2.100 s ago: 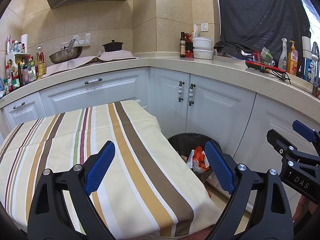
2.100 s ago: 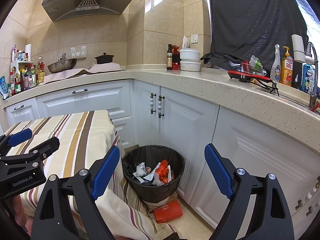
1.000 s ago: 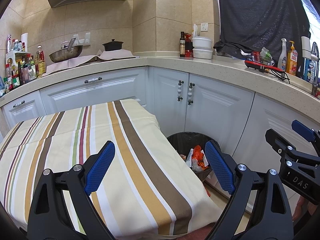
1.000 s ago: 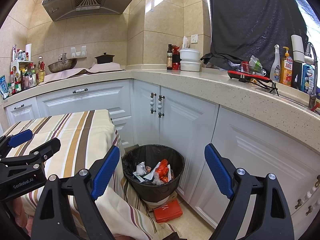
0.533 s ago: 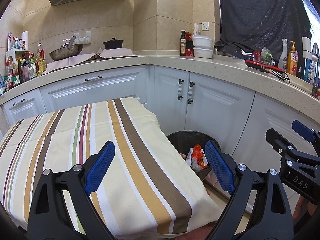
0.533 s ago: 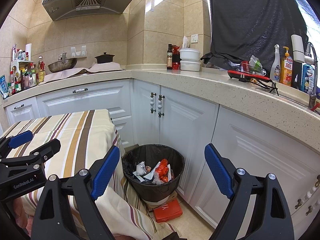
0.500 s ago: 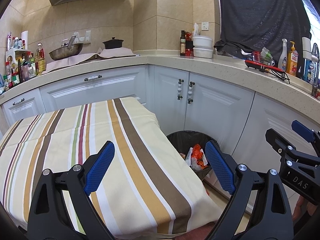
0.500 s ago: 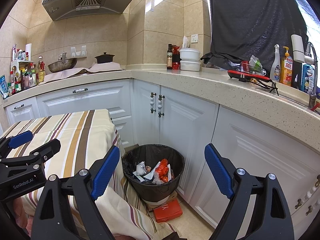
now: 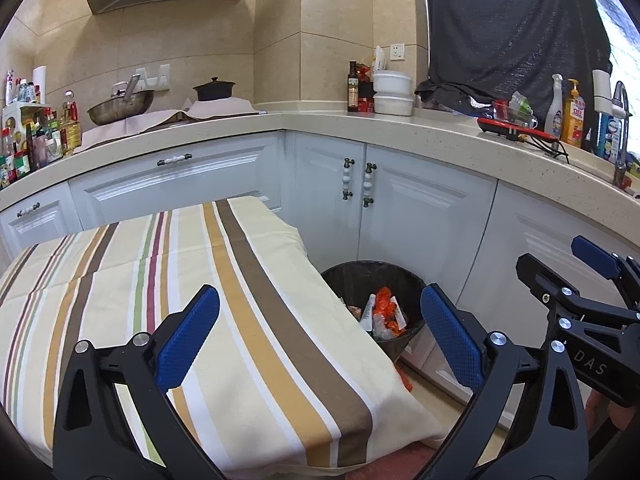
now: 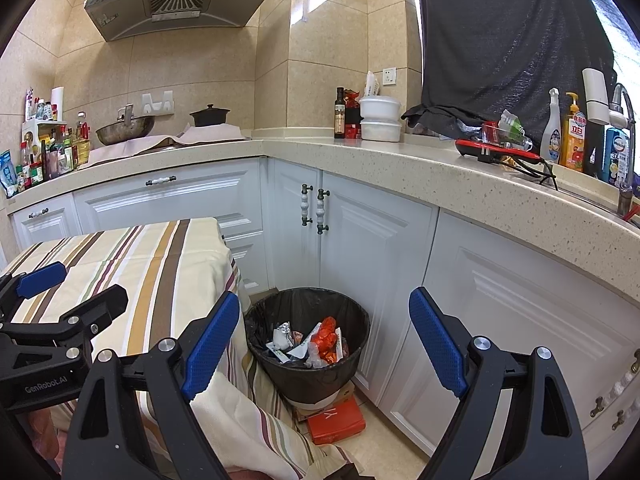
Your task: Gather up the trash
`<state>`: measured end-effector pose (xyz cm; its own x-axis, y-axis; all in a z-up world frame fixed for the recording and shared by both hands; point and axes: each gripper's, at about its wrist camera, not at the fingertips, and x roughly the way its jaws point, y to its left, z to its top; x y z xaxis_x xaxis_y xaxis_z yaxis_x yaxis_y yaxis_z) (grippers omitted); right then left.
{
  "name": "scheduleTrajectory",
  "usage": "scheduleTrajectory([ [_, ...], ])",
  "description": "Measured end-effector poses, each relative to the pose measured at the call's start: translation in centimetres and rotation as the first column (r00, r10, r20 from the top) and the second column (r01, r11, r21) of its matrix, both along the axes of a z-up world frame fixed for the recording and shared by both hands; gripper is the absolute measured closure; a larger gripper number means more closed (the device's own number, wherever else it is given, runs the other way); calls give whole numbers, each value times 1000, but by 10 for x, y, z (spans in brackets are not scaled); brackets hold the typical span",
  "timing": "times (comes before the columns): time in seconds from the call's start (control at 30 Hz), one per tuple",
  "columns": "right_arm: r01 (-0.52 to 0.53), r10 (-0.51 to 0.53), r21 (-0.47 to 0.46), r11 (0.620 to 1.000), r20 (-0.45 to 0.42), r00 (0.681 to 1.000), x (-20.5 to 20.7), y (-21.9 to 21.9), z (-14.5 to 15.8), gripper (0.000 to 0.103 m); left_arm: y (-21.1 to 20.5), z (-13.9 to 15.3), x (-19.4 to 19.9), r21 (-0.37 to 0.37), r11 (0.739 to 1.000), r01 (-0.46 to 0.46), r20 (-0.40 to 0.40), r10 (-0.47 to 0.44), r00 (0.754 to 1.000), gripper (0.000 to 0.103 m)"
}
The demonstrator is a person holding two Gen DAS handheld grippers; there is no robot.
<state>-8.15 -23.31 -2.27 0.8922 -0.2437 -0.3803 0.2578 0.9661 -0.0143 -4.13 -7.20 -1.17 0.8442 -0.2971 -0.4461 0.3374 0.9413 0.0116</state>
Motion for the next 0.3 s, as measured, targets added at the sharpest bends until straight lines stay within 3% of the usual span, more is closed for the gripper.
scheduleTrajectory([
  [0.3,-36,36,-3,999,-4,999,7,8,-1,19,14,-2,17,19,998,-64,-46,65,997,5],
])
